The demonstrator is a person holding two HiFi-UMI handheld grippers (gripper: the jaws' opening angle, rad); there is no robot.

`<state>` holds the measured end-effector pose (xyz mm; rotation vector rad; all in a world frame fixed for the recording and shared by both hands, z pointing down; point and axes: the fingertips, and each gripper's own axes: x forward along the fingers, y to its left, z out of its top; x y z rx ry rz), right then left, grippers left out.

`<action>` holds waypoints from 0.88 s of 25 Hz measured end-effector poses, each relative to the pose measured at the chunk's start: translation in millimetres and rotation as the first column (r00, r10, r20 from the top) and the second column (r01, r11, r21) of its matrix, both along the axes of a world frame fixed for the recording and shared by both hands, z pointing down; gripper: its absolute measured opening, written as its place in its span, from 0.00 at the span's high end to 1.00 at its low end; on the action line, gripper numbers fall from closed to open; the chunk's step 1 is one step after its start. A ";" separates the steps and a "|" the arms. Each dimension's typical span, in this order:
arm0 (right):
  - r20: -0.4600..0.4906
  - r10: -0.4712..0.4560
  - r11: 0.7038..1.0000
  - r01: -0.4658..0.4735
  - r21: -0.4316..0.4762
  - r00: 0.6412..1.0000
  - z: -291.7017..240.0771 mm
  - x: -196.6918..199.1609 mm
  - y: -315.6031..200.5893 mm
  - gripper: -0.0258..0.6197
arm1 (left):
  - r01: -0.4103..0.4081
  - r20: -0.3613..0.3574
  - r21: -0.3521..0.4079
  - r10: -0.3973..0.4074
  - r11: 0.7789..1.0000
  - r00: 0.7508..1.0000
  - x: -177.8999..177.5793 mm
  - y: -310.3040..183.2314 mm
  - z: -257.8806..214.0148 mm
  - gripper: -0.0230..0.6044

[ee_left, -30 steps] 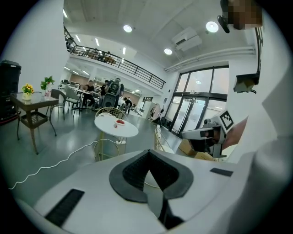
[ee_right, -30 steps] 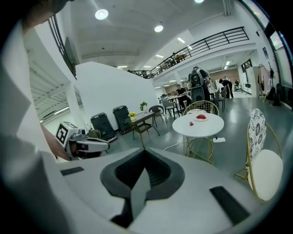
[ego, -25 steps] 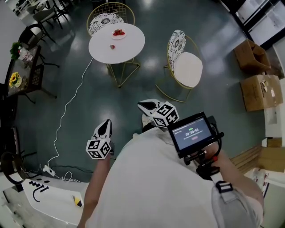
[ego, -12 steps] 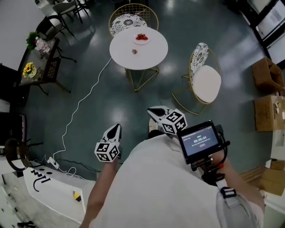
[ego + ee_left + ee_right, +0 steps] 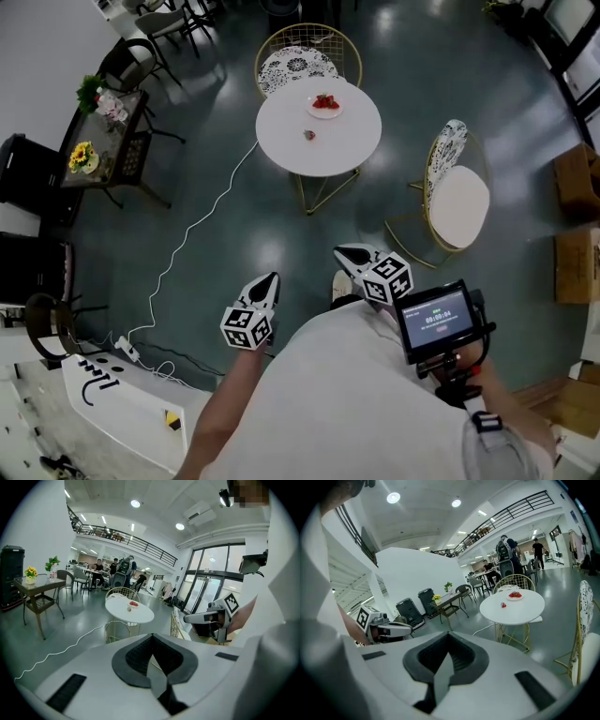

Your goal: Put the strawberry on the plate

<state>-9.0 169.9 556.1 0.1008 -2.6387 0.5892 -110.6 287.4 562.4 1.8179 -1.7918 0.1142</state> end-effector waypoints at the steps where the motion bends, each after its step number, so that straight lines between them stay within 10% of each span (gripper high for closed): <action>1: 0.001 0.005 1.000 -0.005 -0.002 1.000 1.1 0.4 -5.6 0.95 | -0.005 0.002 0.003 0.005 1.000 1.000 -0.5 -7.7 -1.2 0.96; 22: 0.070 0.048 0.995 -0.041 -0.094 0.996 8.0 -16.1 -137.6 0.95 | -0.003 0.050 -0.024 0.004 1.000 0.999 -14.2 -142.7 -6.6 0.95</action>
